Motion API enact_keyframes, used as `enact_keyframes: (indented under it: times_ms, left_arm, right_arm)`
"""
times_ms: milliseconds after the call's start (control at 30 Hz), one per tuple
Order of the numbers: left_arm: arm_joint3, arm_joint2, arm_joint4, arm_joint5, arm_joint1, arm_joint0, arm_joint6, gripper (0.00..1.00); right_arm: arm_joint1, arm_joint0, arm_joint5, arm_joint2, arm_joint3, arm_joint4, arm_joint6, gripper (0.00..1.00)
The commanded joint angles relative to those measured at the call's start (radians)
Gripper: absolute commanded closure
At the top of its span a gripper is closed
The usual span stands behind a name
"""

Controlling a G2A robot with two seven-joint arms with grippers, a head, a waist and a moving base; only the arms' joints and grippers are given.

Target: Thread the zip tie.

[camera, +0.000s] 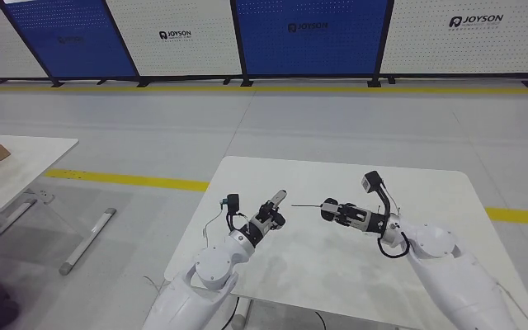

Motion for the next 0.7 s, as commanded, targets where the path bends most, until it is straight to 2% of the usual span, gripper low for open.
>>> enact_keyframes:
  times_ms: [0,133,300,367,433,667]
  left_arm:
    - [0.000,0.000,0.000,0.000,0.000,0.000,0.000,0.00]
    - [0.002,0.005,-0.004,-0.005,-0.001,0.001,-0.004,0.00]
    - [0.042,0.029,-0.052,-0.018,-0.003,-0.012,-0.085,0.00]
    - [0.061,0.041,-0.074,-0.037,-0.006,-0.022,-0.109,0.00]
    - [0.076,0.048,-0.084,-0.060,-0.011,-0.029,-0.060,0.00]
    - [0.076,0.048,-0.084,-0.060,-0.011,-0.029,-0.060,0.00]
  right_arm:
    - [0.000,0.000,0.000,0.000,0.000,0.000,0.000,1.00]
    - [-0.002,-0.012,0.000,-0.002,-0.014,-0.005,-0.020,1.00]
    - [-0.019,-0.020,0.000,-0.017,-0.015,0.000,-0.057,1.00]
    - [-0.031,-0.015,0.000,-0.030,0.002,0.000,-0.059,1.00]
    - [-0.040,-0.012,0.000,-0.039,0.023,0.015,-0.048,1.00]
    - [-0.040,-0.012,0.000,-0.039,0.023,0.015,-0.048,1.00]
